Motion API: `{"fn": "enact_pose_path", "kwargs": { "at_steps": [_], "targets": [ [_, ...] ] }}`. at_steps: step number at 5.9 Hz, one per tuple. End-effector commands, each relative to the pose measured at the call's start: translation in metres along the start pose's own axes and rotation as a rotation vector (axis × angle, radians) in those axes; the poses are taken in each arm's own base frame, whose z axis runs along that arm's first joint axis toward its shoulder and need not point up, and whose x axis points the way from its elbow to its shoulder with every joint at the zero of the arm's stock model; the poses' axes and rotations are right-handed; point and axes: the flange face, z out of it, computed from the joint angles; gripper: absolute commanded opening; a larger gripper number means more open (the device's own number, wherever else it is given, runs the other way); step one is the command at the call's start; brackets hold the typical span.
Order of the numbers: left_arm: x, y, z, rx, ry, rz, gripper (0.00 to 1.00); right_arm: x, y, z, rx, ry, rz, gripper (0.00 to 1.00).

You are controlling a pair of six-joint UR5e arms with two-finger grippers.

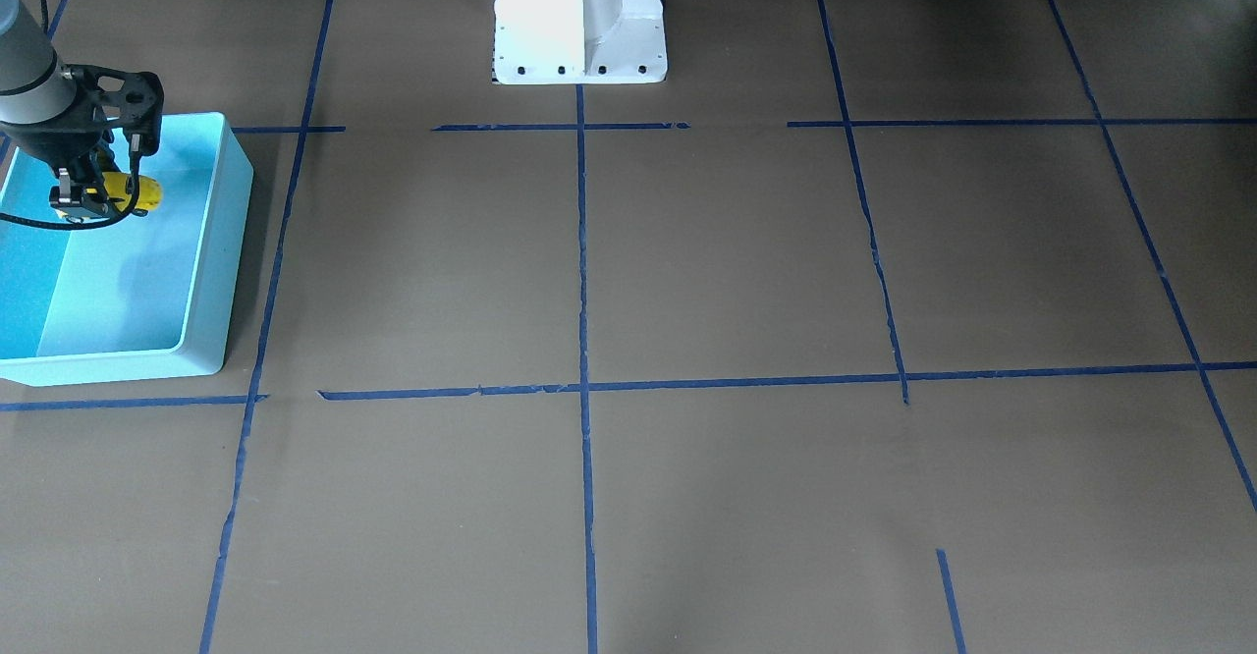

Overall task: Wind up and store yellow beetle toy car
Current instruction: 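Lift the car with the right gripper and lower it into the bin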

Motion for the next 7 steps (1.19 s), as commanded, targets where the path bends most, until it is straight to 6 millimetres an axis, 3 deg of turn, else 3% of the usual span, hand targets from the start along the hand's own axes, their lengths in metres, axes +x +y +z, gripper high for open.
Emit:
{"fn": "enact_pose_path", "kwargs": {
  "at_steps": [1,4,7],
  "targets": [
    [0.0,-0.001,0.0,0.001,0.0,0.001,1.0,0.007,0.013,0.033,0.005,0.005,0.004,0.26],
    [-0.001,0.0,0.001,-0.002,0.0,-0.002,1.0,0.014,0.016,0.054,-0.011,-0.017,0.012,0.27],
    [-0.003,-0.002,0.004,-0.008,0.0,-0.004,1.0,0.021,0.004,0.055,0.037,-0.044,0.017,0.31]
  ]
}}
